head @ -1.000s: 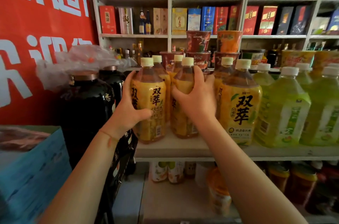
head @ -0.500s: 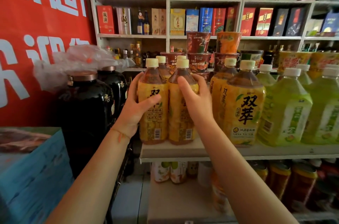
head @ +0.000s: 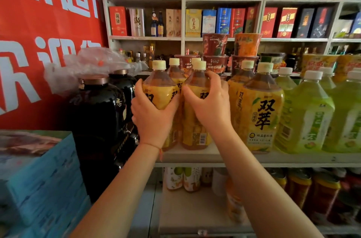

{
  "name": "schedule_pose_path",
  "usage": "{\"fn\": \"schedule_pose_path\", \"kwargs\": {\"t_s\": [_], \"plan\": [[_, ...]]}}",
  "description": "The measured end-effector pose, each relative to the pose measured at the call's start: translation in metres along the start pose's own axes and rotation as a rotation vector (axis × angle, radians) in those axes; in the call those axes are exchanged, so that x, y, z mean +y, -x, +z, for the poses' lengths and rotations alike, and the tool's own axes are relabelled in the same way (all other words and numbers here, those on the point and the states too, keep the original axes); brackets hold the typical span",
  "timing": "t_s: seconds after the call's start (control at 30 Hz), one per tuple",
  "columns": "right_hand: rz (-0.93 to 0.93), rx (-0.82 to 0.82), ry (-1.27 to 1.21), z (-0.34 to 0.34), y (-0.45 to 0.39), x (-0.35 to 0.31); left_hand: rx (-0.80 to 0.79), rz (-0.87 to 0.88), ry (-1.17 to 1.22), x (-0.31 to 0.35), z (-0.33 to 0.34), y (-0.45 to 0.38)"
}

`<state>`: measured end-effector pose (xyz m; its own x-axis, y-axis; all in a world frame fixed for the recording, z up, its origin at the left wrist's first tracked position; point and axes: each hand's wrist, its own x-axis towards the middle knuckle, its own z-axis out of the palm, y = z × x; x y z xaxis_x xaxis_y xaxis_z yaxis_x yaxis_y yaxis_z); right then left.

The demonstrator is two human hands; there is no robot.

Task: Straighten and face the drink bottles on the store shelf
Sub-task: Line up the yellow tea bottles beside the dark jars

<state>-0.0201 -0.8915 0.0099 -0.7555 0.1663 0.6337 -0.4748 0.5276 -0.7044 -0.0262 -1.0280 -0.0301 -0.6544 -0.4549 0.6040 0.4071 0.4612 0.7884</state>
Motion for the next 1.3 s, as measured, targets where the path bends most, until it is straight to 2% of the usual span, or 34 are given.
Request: {"fn": "schedule_pose_path", "kwargs": {"t_s": [0.03, 0.1, 0.2, 0.27, 0.4, 0.53, 0.63, 0.77, 0.93, 1.07, 1.3], "plan": [[0.004, -0.002, 0.016, -0.003, 0.000, 0.000, -0.003, 0.023, -0.051, -0.001, -0.001, 0.002], [0.018, 0.010, 0.023, -0.008, -0.002, 0.000, -0.114, 0.069, -0.022, -0.007, -0.010, -0.002], [0.048, 0.015, -0.018, -0.010, -0.006, 0.000, -0.318, -0.033, 0.181, -0.023, -0.029, -0.016], [0.061, 0.036, 0.005, -0.010, -0.005, 0.002, -0.389, -0.090, 0.255, -0.028, -0.035, -0.022], [0.020, 0.025, 0.139, -0.013, -0.001, 0.006, -0.326, -0.074, 0.265, -0.021, -0.026, -0.021], [0.039, 0.013, 0.003, -0.016, -0.004, 0.006, -0.188, 0.004, 0.202, -0.011, -0.004, -0.004], [0.026, 0.042, -0.035, -0.017, -0.003, 0.010, -0.169, 0.024, 0.173, -0.014, 0.007, 0.002], [0.005, 0.074, -0.117, -0.034, -0.006, 0.006, -0.227, 0.023, 0.207, -0.022, 0.012, -0.006], [0.013, -0.009, -0.337, -0.040, -0.009, -0.013, -0.376, -0.063, 0.521, -0.023, 0.011, -0.012], [-0.045, -0.042, -0.370, -0.021, -0.006, -0.015, -0.471, -0.183, 0.650, -0.022, 0.010, -0.020], [-0.144, -0.002, -0.447, -0.002, -0.007, -0.010, -0.459, -0.283, 0.746, -0.021, 0.007, -0.028]]}}
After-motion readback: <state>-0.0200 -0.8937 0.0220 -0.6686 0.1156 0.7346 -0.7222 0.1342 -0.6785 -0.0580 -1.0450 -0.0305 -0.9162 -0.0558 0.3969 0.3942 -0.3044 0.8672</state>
